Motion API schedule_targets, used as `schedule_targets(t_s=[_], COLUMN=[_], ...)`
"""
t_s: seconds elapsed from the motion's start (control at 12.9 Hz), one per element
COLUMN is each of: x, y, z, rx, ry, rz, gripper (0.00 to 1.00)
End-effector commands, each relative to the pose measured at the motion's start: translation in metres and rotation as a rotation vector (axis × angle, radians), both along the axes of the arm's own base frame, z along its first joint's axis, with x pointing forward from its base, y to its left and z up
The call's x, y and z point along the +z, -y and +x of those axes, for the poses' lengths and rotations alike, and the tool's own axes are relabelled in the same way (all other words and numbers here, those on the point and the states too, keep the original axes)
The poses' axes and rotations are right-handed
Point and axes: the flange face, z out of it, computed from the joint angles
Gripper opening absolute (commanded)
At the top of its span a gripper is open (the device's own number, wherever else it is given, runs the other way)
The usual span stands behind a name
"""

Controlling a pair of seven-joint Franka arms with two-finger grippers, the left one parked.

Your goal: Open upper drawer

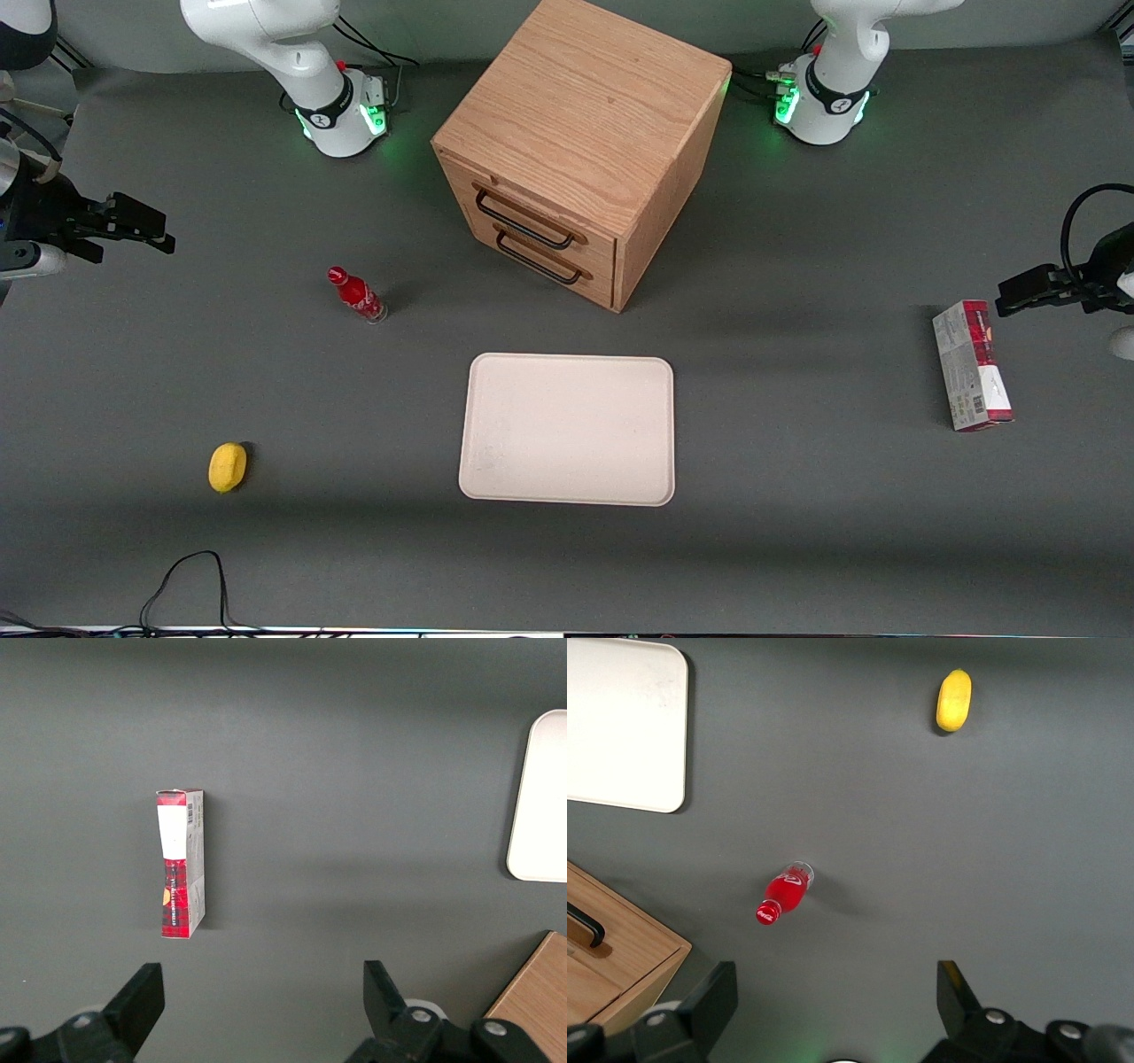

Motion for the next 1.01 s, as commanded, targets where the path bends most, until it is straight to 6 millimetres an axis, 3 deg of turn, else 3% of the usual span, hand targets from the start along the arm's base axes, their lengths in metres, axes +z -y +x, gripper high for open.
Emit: schedule_targets(t_s=[0.0, 0.62, 0.93], x=[0.007, 0.01, 0.011], y=[0.0, -0.008, -0.053], z=[-0.001, 0.003, 0.008], rx=[0.011, 0.022, 0.104], ry=[-0.004, 0.005, 0.015], rz=[-0.015, -0.014, -0.018], gripper=[1.0, 1.0, 1.0])
